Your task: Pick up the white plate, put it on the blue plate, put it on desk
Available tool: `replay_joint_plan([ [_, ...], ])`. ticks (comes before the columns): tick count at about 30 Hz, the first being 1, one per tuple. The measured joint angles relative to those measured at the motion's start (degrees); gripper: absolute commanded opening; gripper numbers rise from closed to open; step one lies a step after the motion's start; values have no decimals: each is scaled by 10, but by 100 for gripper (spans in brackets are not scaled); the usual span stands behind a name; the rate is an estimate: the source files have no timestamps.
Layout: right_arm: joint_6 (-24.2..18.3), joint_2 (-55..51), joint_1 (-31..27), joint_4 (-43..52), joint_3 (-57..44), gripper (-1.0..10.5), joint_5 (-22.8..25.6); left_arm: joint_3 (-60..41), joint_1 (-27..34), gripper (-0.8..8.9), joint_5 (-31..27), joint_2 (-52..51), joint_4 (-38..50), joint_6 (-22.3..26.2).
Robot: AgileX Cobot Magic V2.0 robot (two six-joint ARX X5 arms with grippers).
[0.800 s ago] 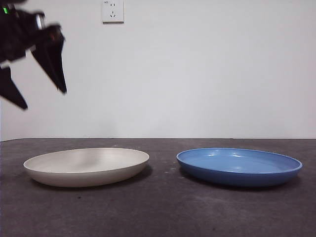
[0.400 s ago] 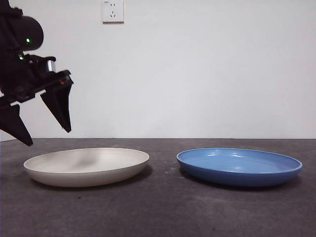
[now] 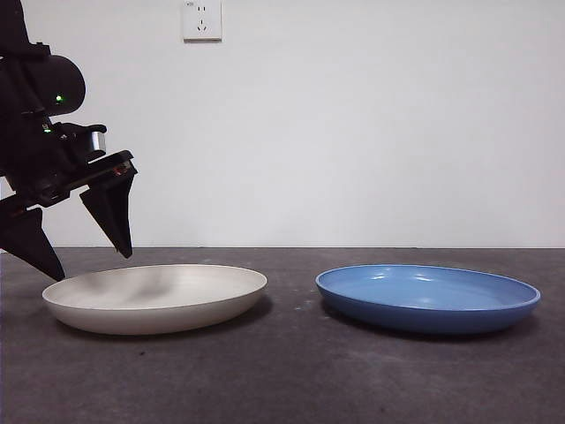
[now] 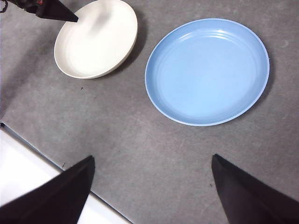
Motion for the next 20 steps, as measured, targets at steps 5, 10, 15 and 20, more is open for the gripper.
replay_joint_plan([
  [5, 0, 0, 0, 0, 0, 403, 0, 0, 0, 464, 0, 16, 6, 0],
  [10, 0, 0, 0, 0, 0, 403, 0, 0, 0, 406, 0, 24, 7, 0],
  [15, 0, 0, 0, 0, 0, 403, 0, 1, 0, 360, 0, 24, 6, 0],
  [20, 0, 0, 0, 0, 0, 403, 0, 1, 0, 307, -4, 24, 3, 0],
])
